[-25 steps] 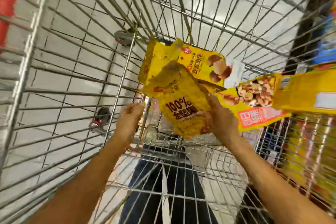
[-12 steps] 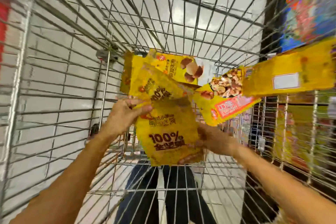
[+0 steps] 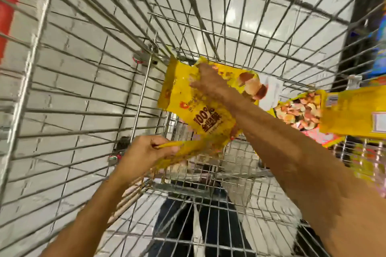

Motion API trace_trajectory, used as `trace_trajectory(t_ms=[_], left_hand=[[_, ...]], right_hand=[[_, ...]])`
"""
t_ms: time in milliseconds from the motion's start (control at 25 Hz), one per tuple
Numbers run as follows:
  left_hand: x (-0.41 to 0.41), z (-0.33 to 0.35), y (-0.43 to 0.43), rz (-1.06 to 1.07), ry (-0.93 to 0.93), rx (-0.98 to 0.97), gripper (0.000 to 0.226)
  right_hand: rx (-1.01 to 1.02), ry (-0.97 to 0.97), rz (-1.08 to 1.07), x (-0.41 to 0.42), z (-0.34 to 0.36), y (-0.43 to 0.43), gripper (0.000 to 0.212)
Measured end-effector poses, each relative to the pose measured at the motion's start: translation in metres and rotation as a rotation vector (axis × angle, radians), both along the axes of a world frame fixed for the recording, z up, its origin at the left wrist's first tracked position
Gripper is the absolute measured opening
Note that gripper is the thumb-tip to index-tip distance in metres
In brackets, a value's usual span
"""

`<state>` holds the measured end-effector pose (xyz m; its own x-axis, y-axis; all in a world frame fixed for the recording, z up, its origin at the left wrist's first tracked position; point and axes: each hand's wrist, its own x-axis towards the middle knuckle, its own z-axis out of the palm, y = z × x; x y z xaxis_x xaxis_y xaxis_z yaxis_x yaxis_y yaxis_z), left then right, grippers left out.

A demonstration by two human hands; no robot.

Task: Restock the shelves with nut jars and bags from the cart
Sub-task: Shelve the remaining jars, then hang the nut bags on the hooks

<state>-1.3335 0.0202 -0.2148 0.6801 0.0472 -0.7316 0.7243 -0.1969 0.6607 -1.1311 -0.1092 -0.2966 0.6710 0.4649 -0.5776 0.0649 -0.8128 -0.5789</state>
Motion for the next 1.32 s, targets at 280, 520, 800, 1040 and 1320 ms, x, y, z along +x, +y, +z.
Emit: trace_trajectory(t_ms=[280, 520, 800, 1040, 1320], left_hand=[[-0.001, 0.001, 0.011, 0.138, -0.016, 0.013, 0.025], [0.023, 0.044, 0.010, 0.049, -0.114, -0.035, 0.022], [0.073, 0.167, -0.007, -0.126, -0.404, -0.011, 0.010], [0.092, 0.333, -0.067, -0.399, -0.778, 0.008, 0.013], [0.043, 0.479, -0.219, -0.681, -1.255, 0.006, 0.041]], right_hand=[[0.220, 0.206, -0.124, -0.021, -0.003, -0.001, 0.029], [0.341, 0.160, -0.366, -0.029, 0.096, -0.085, 0.013], [0.531, -0.242, -0.717, -0.075, 0.267, -0.148, 0.028], [0.735, -0.674, -0.937, -0.153, 0.425, -0.223, 0.010], [0.683, -1.236, -1.225, -0.315, 0.553, -0.334, 0.018]])
